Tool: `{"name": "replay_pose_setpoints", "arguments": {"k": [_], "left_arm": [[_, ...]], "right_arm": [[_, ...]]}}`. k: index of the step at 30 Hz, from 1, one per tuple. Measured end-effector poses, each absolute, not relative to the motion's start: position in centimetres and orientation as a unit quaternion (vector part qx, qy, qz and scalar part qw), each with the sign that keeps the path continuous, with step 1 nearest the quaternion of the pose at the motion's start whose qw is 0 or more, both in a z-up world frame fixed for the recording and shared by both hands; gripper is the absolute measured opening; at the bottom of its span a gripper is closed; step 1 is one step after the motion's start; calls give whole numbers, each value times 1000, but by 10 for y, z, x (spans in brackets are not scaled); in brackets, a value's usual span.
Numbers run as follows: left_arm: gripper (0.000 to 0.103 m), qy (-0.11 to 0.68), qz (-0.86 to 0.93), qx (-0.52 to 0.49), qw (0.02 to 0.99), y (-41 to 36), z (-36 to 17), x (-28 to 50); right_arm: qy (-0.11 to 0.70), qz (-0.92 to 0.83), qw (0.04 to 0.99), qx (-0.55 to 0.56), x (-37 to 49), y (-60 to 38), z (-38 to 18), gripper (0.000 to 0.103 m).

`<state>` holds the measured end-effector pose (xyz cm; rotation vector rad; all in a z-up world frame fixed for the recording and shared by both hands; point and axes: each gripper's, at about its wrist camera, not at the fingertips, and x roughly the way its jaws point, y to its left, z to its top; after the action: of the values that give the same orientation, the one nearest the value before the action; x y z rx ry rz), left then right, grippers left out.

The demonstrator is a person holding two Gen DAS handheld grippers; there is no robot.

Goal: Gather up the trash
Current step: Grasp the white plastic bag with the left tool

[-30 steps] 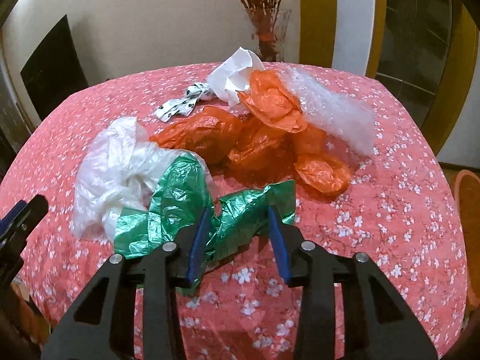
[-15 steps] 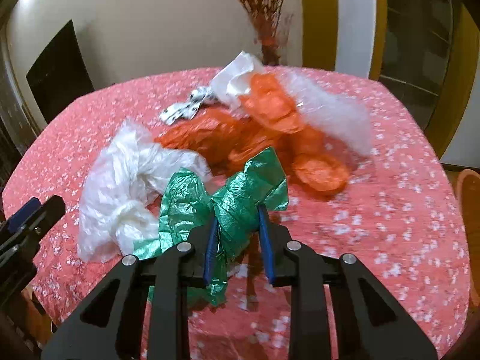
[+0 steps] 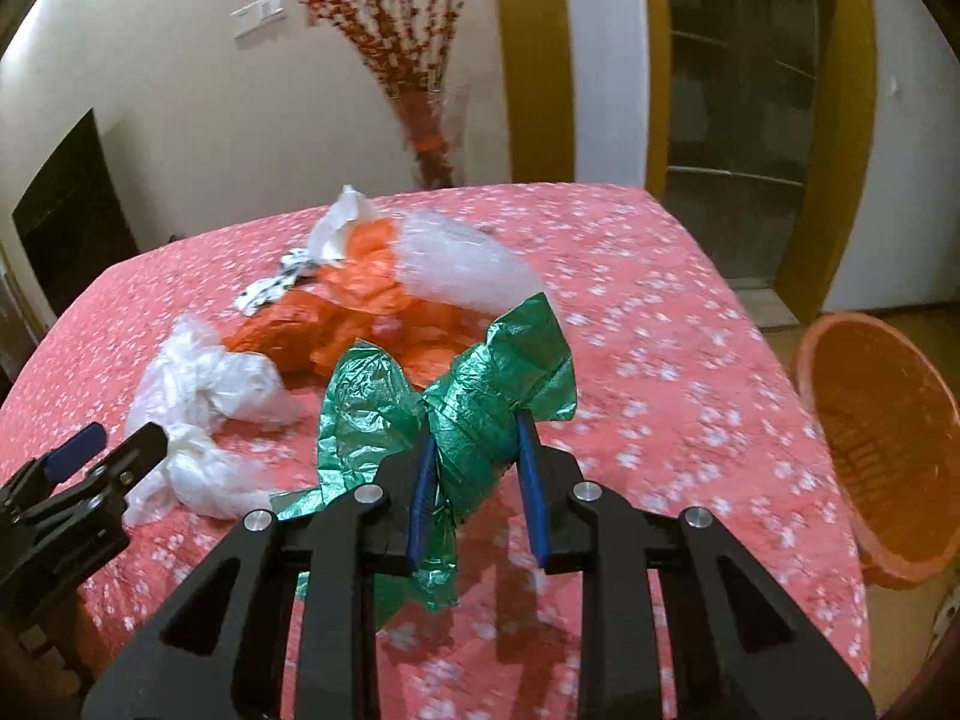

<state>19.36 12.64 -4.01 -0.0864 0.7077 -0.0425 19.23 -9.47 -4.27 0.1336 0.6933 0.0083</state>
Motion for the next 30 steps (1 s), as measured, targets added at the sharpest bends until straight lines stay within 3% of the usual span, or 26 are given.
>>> {"name": "replay_pose_setpoints", "arguments": {"k": [9,12,17,20,30], "left_arm": [[82,416,-14,-35,908,112,-74,220],[73,413,-21,-40,910,113,-73,221],[43,404,-41,-38,913,106,-73,221],[30,400,-53,-40,914,103,-71,218],[26,381,-92,-54,918,89,-54,191]], "right_arm": [[349,-14,933,89,176,-127,-51,25],[348,-16,933,94,172,-133,-51,26],[345,-21,933,96,167,-140,-50,26],[343,-24,934,98,162,-145,-49,26],[326,-42,940,97,146,-166,-41,25]]}}
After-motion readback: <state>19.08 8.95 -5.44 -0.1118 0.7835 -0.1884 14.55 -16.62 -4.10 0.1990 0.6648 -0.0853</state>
